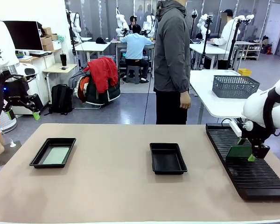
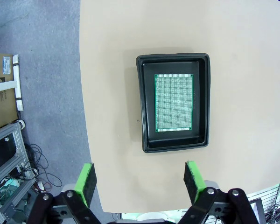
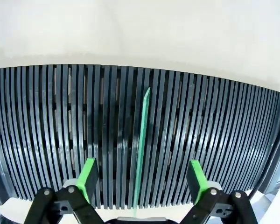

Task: Inspect and transfer BCBs to ESD trays.
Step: Pick up the Blank PCB from the PCB Rack and place it in the right ESD tray.

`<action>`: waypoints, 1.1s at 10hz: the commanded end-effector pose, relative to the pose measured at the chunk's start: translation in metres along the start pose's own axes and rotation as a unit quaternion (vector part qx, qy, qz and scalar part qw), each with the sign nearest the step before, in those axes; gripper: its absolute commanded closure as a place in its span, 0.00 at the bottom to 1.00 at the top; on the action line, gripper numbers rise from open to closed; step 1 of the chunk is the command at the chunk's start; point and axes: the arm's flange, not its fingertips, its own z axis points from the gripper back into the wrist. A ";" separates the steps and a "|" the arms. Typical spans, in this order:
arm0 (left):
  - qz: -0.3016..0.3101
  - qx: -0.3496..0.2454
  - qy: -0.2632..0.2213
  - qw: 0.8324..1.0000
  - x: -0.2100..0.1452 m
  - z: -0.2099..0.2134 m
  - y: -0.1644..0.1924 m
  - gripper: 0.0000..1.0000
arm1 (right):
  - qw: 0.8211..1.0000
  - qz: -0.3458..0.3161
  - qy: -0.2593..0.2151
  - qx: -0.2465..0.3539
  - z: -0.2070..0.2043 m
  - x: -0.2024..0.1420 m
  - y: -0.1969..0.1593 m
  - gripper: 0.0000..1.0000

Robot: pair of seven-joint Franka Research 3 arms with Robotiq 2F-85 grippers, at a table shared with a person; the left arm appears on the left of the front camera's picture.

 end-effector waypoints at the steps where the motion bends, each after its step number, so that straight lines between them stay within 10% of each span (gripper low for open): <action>1: -0.003 -0.002 -0.003 1.000 -0.001 -0.001 0.001 0.00 | 1.000 -0.001 0.004 0.000 0.001 0.001 0.002 0.00; 11: -0.003 -0.002 -0.003 1.000 -0.001 -0.001 0.001 0.00 | 1.000 -0.012 0.025 -0.009 0.014 0.008 0.005 0.53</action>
